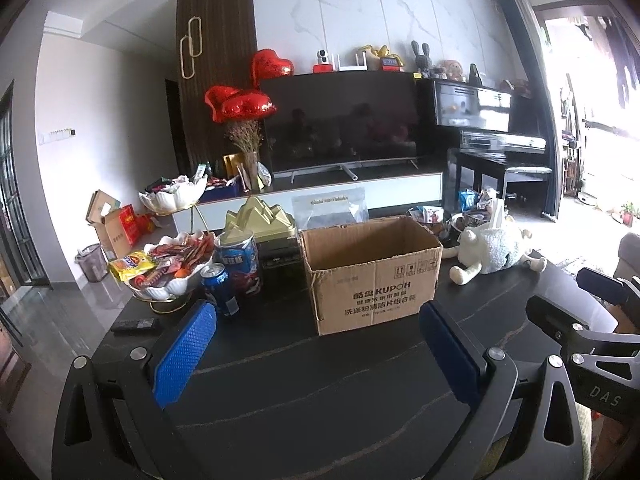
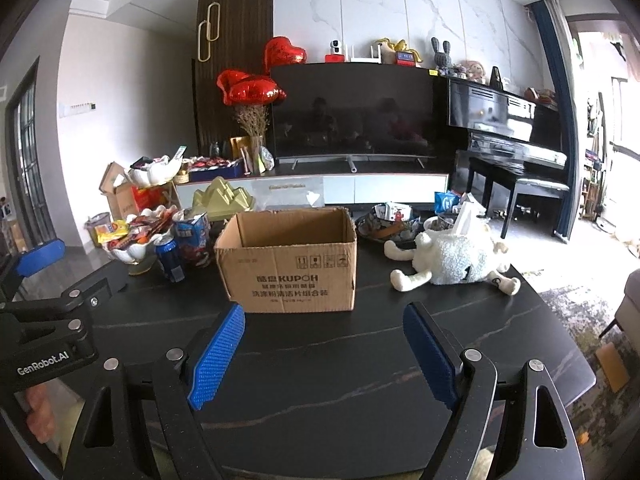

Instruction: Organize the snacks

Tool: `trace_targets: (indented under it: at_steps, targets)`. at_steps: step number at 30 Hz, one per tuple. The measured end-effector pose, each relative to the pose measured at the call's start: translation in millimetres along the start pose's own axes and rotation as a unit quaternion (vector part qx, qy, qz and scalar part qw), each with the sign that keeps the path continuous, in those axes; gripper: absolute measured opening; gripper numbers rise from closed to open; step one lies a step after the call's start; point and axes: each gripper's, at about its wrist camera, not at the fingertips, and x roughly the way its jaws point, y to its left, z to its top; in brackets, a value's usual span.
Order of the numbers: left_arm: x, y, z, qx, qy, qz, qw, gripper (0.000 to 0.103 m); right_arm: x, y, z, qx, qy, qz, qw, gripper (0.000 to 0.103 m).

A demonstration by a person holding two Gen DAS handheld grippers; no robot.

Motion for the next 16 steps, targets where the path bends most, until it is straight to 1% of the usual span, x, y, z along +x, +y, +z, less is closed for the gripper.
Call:
trace_targets:
  at_steps: [16]
  targets:
    - [-3.9,2.1,-1.1,-0.010,0.008,-0.004,0.9999,0.103,-3.7,0.9,-0.5,-0.002,0.000,0.001,1.000,0.082]
